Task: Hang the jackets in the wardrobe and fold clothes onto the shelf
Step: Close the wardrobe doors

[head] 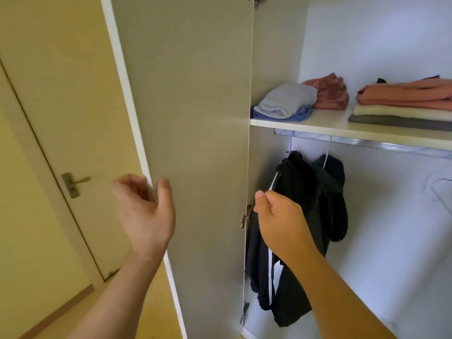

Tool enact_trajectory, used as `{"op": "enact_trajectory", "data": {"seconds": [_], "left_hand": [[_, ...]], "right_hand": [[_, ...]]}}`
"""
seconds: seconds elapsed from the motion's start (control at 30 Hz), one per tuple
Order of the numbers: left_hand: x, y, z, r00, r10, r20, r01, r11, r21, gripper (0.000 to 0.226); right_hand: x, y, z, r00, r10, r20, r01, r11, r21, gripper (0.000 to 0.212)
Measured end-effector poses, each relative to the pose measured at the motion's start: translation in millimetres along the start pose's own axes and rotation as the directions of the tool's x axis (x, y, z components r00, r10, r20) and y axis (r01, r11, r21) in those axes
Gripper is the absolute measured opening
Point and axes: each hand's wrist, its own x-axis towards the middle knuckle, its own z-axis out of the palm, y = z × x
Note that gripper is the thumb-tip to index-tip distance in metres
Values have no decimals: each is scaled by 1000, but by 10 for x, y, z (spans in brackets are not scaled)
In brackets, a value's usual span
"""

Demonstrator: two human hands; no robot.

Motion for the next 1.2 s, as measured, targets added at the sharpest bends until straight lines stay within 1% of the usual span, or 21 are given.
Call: {"op": "enact_trajectory", "data": {"seconds": [0.07,0.1,0.17,0.23,0.27,0.3,0.33,0.4,0.47,0.5,0.53,0.57,0.67,0.7,0.77,0.8,0.9,1.07,1.13,1.2], "left_hand": [[-125,112,7,997,64,47,-61,996,-62,32],[-195,153,25,991,91,95,-83,993,-79,34],[-325,261,112,962,141,234,-114,986,-124,37],[-426,342,273,902,247,354,-207,967,-146,40],[-470,385,376,867,315,387,-268,948,-172,42],[-518,429,496,834,380,399,-310,922,-231,48],[-575,464,631,808,437,395,-322,889,-325,53],[-721,548,880,783,498,372,-267,810,-523,55],[-897,637,1083,779,467,418,-144,783,-605,52],[-977,670,1174,765,464,447,-105,774,-625,52],[-1043,687,1276,742,486,462,-107,766,-634,52],[-1096,698,1385,713,520,470,-137,761,-634,51],[-1167,728,1804,603,597,529,-272,778,-567,50],[-1183,752,1946,561,610,559,-324,783,-531,51],[-1238,777,2207,481,631,609,-427,775,-466,52],[-1265,775,2320,452,638,623,-465,765,-446,52],[-1320,741,2592,413,665,623,-522,733,-436,56],[-1260,721,2854,335,676,656,-603,689,-403,65],[-1240,742,2901,315,664,678,-618,686,-384,67],[-1241,765,2940,305,652,694,-637,681,-361,70]], "right_hand": [[-26,26,-15,1000,21,15,-21,1000,20,49],[-50,40,-32,999,28,25,-29,999,37,48],[-92,104,-75,998,57,39,-61,993,99,46],[-123,176,-158,993,112,39,-117,983,143,41],[-136,219,-206,989,147,30,-150,977,152,39],[-149,273,-255,982,188,23,-189,967,169,39],[-161,334,-314,973,231,22,-231,954,192,39],[-196,455,-450,951,309,13,-302,921,248,41],[-249,539,-603,934,356,-30,-335,902,273,42],[-275,589,-669,925,376,-57,-346,894,283,42],[-299,643,-719,915,396,-80,-356,883,306,44],[-316,702,-759,902,420,-99,-368,869,331,49],[-341,917,-855,849,498,-176,-406,829,385,78],[-336,992,-898,826,524,-206,-416,815,403,78],[-288,1113,-987,805,539,-247,-429,817,385,62],[-244,1151,-1031,801,534,-269,-431,827,360,56],[-47,1270,-1115,784,532,-321,-463,844,269,57],[235,1388,-1180,731,563,-386,-540,823,178,56],[290,1410,-1190,715,590,-375,-567,803,182,56],[310,1425,-1200,704,630,-328,-594,776,214,53]]}}
